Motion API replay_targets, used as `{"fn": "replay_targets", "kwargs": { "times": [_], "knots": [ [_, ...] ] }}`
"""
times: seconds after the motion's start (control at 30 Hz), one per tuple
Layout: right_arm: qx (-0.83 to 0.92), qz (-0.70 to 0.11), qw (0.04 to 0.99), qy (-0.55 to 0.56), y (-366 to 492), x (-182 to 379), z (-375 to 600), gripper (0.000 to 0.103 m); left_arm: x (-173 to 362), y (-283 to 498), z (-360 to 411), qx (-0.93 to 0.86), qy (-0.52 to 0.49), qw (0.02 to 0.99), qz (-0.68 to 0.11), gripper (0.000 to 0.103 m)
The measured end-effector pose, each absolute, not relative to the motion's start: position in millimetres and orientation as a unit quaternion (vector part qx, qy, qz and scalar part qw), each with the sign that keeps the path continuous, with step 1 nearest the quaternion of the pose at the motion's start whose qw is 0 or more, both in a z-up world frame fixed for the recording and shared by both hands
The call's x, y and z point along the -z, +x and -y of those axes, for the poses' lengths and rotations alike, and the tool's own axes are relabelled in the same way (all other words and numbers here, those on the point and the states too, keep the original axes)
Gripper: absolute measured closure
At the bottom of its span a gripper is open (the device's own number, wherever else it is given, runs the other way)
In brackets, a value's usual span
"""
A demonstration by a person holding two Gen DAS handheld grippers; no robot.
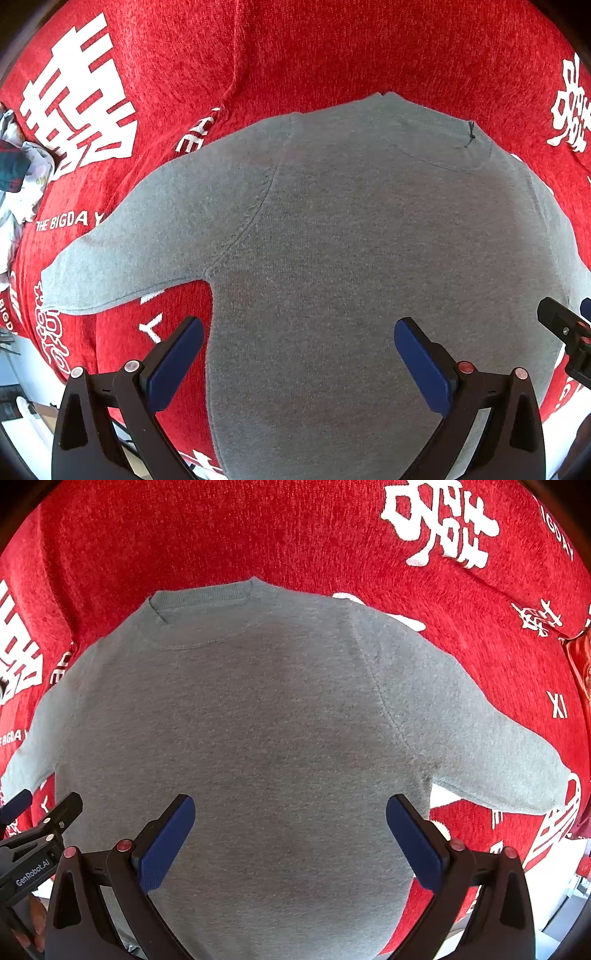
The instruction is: Fold small clothes
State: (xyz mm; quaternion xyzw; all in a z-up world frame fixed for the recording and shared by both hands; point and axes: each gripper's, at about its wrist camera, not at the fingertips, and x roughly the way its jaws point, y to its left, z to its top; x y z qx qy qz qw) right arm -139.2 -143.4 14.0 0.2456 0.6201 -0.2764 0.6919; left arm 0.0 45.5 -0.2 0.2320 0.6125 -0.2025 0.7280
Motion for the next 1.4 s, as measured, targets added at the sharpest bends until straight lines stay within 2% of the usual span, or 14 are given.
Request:
{"fn": "replay_targets", "kwargs": {
  "times": [1.13, 1.4],
  "knots": [
    [0.267, -0.628, 0.695, 0.227, -123.7, -15.0, 127.8, 0.000, 4.9, 12.6, -65.5, 0.204, 0.212, 0.729, -0.618, 0.000],
    [0.215, -0.614, 0.721, 0.238, -106.8, -17.7, 105.3, 0.000, 9.1, 26.8, -99.6, 0.206, 0.150, 0.731, -0.633, 0.000]
  ]
}}
